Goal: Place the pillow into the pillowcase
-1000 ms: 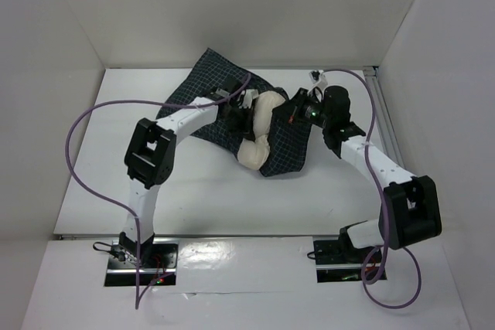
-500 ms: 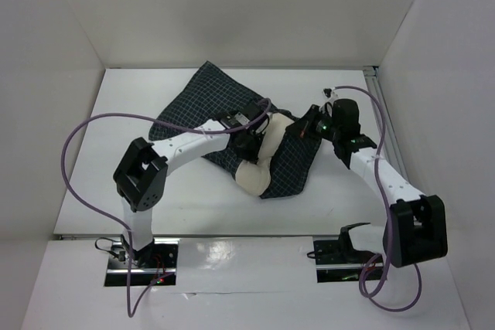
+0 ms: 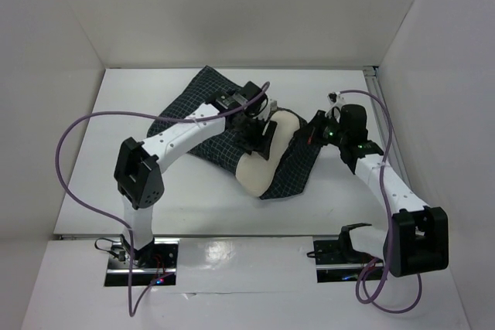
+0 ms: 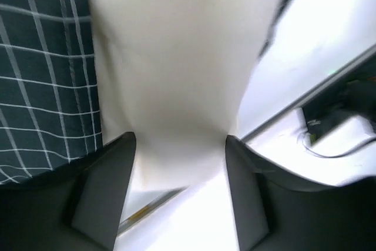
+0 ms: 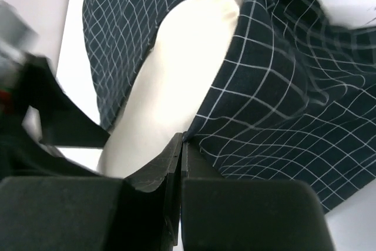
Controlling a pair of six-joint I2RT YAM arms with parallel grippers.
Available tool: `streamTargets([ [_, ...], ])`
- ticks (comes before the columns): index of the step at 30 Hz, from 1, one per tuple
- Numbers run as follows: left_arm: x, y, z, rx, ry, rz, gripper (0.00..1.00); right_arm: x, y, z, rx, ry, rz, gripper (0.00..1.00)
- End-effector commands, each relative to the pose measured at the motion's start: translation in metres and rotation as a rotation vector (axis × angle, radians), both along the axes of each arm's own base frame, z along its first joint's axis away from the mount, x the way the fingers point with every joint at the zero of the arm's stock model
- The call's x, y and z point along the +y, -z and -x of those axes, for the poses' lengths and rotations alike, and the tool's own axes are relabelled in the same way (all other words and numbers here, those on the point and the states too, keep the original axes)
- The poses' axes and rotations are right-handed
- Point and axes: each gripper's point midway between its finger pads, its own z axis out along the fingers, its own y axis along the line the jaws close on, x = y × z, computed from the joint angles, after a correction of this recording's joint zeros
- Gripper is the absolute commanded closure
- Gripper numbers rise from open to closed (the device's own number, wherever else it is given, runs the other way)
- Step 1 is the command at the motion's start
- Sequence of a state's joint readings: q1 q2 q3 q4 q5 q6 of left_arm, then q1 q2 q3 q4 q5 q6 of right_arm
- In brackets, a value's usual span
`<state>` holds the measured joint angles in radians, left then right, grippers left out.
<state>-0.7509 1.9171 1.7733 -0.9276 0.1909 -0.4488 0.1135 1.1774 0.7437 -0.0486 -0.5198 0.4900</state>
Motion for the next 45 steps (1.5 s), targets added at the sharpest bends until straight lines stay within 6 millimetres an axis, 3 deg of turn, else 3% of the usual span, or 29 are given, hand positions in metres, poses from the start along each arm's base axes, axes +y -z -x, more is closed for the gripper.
streamTargets([
  [1, -0.012, -0.046, -0.005, -0.023, 0.046, 0.136, 0.24, -0.006, -0.035, -0.009, -0.161, 0.0, 0.014, 1.0],
  [6, -0.031, -0.065, -0.035, -0.123, 0.036, 0.208, 0.04, -0.003, -0.038, -0.008, -0.161, -0.017, 0.007, 1.0],
  [14, -0.065, -0.047, -0.078, -0.171, -0.004, 0.251, 0.03, -0.002, -0.045, -0.006, -0.171, -0.025, 0.002, 1.0],
  [15, -0.067, -0.034, -0.083, -0.157, -0.021, 0.231, 0.05, -0.002, -0.045, -0.006, -0.171, -0.025, 0.002, 1.0],
  [17, -0.07, -0.019, -0.088, -0.129, -0.018, 0.23, 0.24, -0.002, -0.043, -0.005, -0.162, -0.026, 0.003, 1.0],
  [18, -0.072, -0.003, -0.088, -0.094, -0.022, 0.217, 0.4, -0.002, -0.043, -0.005, -0.162, -0.026, 0.003, 1.0],
  [20, -0.078, 0.007, -0.092, -0.089, -0.034, 0.238, 0.98, -0.001, -0.053, -0.004, -0.18, -0.034, -0.003, 1.0],
  [21, -0.076, 0.011, -0.095, -0.078, -0.06, 0.241, 1.0, -0.001, -0.053, -0.004, -0.18, -0.034, -0.003, 1.0],
  [23, -0.066, 0.046, -0.094, 0.003, -0.093, 0.233, 1.0, 0.002, -0.076, -0.003, -0.225, -0.062, -0.008, 1.0],
  [24, -0.066, 0.046, -0.094, 0.003, -0.094, 0.233, 1.0, 0.002, -0.076, -0.003, -0.226, -0.063, -0.009, 1.0],
  [27, -0.057, 0.064, -0.097, 0.033, -0.125, 0.237, 1.0, 0.009, -0.11, 0.006, -0.312, -0.114, -0.033, 1.0],
  [31, -0.056, 0.078, -0.104, 0.02, -0.15, 0.22, 1.0, 0.021, -0.138, 0.018, -0.376, -0.209, -0.084, 1.0],
  [34, -0.062, 0.078, -0.119, 0.013, -0.204, 0.249, 1.0, 0.027, -0.161, 0.03, -0.435, -0.276, -0.102, 1.0],
  [36, -0.066, 0.063, -0.135, -0.025, -0.234, 0.292, 1.0, 0.026, -0.159, 0.034, -0.426, -0.281, -0.085, 1.0],
  [38, -0.067, 0.057, -0.146, -0.02, -0.283, 0.321, 1.0, 0.023, -0.139, 0.037, -0.362, -0.283, -0.041, 1.0],
  [41, -0.063, 0.041, -0.164, -0.053, -0.356, 0.359, 1.0, 0.005, -0.08, 0.027, -0.176, -0.155, 0.036, 1.0],
  [42, -0.065, 0.021, -0.168, -0.085, -0.367, 0.392, 1.0, -0.013, -0.06, 0.012, -0.132, -0.024, 0.097, 1.0],
  [43, -0.067, 0.009, -0.171, -0.113, -0.362, 0.42, 1.0, -0.023, -0.031, 0.009, -0.058, 0.044, 0.127, 1.0],
  [45, -0.073, -0.004, -0.167, -0.124, -0.337, 0.438, 1.0, -0.047, -0.005, -0.009, 0.024, 0.21, 0.183, 0.99],
])
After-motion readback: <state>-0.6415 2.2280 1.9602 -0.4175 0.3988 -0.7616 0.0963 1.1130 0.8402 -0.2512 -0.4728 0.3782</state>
